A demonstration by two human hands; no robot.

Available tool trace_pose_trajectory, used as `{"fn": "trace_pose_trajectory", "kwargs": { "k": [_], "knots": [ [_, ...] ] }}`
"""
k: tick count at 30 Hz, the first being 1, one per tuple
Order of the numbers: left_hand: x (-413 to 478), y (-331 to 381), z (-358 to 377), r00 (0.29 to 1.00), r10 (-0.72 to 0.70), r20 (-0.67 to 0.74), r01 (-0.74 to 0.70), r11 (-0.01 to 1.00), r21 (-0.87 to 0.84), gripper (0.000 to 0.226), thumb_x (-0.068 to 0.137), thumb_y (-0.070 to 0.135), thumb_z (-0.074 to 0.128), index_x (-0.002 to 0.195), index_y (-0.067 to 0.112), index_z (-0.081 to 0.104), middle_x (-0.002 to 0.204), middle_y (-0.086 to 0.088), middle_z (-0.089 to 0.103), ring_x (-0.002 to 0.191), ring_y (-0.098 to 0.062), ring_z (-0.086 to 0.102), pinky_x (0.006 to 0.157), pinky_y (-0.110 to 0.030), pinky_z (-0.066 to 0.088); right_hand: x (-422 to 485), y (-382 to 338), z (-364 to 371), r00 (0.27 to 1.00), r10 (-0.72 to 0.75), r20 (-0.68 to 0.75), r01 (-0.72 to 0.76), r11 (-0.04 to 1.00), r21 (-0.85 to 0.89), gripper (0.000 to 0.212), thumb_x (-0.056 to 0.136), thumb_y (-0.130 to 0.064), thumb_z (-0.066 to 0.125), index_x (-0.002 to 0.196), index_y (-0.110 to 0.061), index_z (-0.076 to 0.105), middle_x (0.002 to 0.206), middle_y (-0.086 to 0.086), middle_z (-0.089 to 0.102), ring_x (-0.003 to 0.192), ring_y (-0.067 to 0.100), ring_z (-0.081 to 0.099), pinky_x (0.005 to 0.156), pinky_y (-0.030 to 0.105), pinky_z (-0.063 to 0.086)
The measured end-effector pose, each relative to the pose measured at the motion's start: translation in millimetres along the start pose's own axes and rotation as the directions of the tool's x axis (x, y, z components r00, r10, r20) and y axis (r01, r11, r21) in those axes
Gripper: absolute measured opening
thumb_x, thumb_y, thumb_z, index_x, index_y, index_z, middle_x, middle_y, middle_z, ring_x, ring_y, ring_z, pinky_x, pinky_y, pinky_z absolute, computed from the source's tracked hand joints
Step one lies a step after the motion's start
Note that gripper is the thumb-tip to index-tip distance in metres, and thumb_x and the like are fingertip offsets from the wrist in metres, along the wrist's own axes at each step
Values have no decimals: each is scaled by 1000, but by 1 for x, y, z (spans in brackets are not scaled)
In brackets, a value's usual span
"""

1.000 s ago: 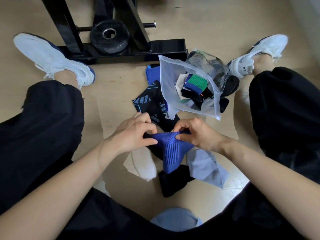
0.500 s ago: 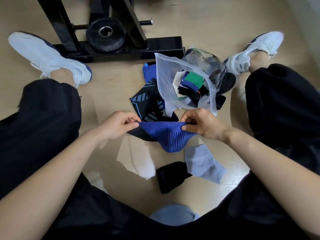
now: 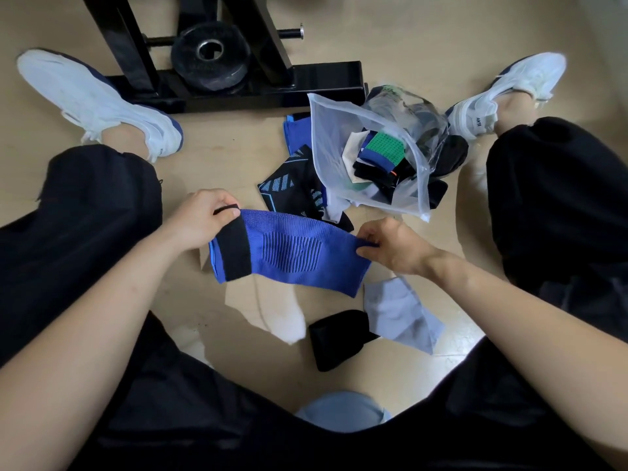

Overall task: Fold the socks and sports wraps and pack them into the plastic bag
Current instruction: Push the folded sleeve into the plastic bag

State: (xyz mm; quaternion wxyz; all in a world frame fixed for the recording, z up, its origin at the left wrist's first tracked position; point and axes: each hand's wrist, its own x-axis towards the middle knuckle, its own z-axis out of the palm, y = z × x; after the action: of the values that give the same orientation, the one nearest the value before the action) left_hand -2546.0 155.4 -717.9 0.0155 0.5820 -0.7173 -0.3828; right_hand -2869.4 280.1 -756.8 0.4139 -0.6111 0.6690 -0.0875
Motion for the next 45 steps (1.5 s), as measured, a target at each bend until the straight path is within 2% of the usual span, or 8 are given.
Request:
{"fn": "trace_pose_trajectory", "kwargs": {
  "k": [7, 11, 22, 30, 34, 40, 42, 45],
  "knots": [
    [-13, 29, 7, 992, -119, -29, 101, 927, -362, 12, 93, 13, 72, 104, 16, 73, 96, -3, 75, 67, 3, 69, 62, -10, 51, -12, -28, -5, 985, 120, -127, -40, 864, 502, 6, 92, -8, 67, 93, -2, 66, 80, 13, 69, 59, 13, 60, 52, 27, 55],
    [-27, 52, 24, 989, -148, 11, 133, 848, -513, 13, 92, 14, 73, 104, 19, 73, 94, -9, 77, 74, -13, 70, 68, -29, 57, -13, -42, -4, 975, 119, -189, 22, 791, 611, 8, 93, -5, 66, 96, 2, 64, 80, 18, 70, 58, 16, 62, 51, 24, 54],
    [-40, 88, 63, 968, -220, 123, 236, 620, -749, 24, 92, 8, 71, 116, 7, 66, 105, -11, 72, 88, -20, 72, 77, -43, 63, -14, -52, 21, 972, -63, -226, 149, 910, 387, 10, 84, -26, 70, 93, -25, 70, 81, -3, 71, 69, 15, 61, 75, 46, 56],
    [-47, 96, 62, 946, -220, 237, 313, 439, -842, 17, 95, 8, 67, 111, 5, 64, 100, -12, 74, 84, -26, 76, 70, -33, 62, -20, -63, 26, 989, -11, -150, 62, 939, 338, 81, 54, -65, 79, 122, -23, 63, 105, -10, 68, 95, 6, 64, 89, 28, 53],
    [-50, 99, 58, 937, -157, 312, 349, 376, -859, 19, 94, 11, 70, 111, 8, 64, 112, -16, 74, 94, -31, 75, 85, -37, 61, -17, -62, 22, 966, -31, -258, 103, 958, 267, 64, 61, -66, 73, 112, -26, 66, 97, -12, 68, 89, 11, 66, 85, 34, 55],
    [-44, 88, 33, 994, -106, 33, 103, 772, -627, 29, 82, 26, 82, 108, 20, 69, 103, -4, 76, 90, -15, 74, 81, -34, 60, -16, -50, -1, 958, -165, -234, 224, 940, 257, 15, 82, -25, 70, 97, -24, 68, 80, -6, 68, 72, 15, 63, 77, 44, 55],
    [-37, 78, 23, 982, 55, -182, -132, 886, -444, 44, 67, 40, 84, 106, 28, 69, 106, 6, 72, 97, -8, 68, 85, -26, 55, -17, -45, -9, 965, -209, -159, 244, 936, 253, 15, 86, -18, 71, 100, -21, 68, 85, -4, 67, 73, 15, 61, 77, 44, 54],
    [-30, 69, 16, 924, 357, -139, -375, 915, -146, 71, 60, 56, 80, 126, 38, 61, 131, 15, 56, 126, -5, 49, 104, -20, 40, -20, -43, -18, 963, -258, -75, 269, 928, 259, 19, 89, -15, 71, 106, -19, 68, 94, 0, 66, 83, 21, 63, 79, 44, 54]
  ]
}}
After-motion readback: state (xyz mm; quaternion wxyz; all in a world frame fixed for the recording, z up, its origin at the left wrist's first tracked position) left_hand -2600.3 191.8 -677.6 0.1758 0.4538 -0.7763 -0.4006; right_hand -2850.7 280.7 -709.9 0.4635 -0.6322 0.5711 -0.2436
